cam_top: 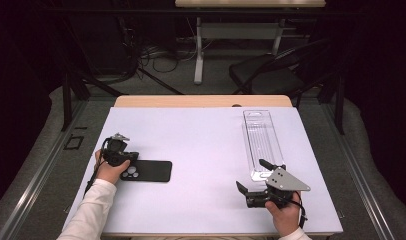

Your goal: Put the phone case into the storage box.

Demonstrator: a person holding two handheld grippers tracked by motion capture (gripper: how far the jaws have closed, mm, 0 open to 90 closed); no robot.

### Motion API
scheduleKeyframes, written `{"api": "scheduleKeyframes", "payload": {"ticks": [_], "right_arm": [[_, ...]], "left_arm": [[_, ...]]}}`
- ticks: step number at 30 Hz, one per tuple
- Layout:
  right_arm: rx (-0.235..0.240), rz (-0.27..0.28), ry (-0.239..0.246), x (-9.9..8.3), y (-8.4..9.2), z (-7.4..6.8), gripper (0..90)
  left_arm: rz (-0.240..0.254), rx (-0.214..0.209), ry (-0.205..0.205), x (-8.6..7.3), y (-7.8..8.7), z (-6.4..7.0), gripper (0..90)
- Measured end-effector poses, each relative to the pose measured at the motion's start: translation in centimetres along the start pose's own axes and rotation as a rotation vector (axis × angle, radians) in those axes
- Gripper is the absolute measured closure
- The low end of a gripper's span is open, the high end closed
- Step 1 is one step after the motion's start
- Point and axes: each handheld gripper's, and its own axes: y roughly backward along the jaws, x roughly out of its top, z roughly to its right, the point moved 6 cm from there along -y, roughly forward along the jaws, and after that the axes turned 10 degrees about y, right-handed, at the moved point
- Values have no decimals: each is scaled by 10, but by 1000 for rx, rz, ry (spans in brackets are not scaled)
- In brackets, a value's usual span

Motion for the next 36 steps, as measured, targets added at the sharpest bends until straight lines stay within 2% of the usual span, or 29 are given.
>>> {"api": "scheduleKeyframes", "payload": {"ticks": [8,15,25,36], "right_arm": [[-3,0,-5,0,0,0,11],[-3,-3,-4,0,0,0,11],[1,-5,-3,0,0,-1,11],[4,-4,-1,0,-1,-1,11]], "left_arm": [[-20,7,-29,-11,8,2,900],[-28,1,-37,-18,13,5,900],[-45,-11,-67,-31,20,14,900],[-53,-27,-70,-38,24,19,900]]}}
